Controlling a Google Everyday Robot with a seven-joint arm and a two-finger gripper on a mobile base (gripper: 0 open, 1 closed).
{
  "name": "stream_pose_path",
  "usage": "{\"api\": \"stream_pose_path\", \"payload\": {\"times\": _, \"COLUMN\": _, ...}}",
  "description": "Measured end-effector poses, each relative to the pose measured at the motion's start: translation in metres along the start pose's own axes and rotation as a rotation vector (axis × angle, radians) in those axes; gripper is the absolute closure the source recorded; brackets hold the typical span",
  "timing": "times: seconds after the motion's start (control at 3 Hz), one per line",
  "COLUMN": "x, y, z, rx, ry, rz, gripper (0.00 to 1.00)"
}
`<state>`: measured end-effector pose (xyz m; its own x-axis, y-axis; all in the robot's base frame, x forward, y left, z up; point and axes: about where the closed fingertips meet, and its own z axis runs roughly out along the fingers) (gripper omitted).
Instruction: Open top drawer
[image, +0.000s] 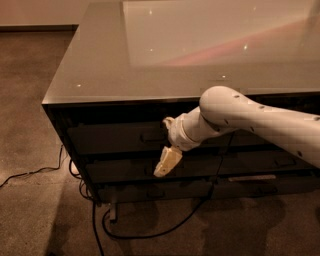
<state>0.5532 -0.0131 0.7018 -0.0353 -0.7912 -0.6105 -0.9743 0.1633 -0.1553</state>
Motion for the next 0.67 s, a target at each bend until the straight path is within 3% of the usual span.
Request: {"api": "stream_pose_path", "payload": {"times": 0.67, "x": -0.002, "y": -0.043, "z": 0.015, "rx": 0.045, "ry": 0.042, "rz": -0.017, "gripper": 0.0}}
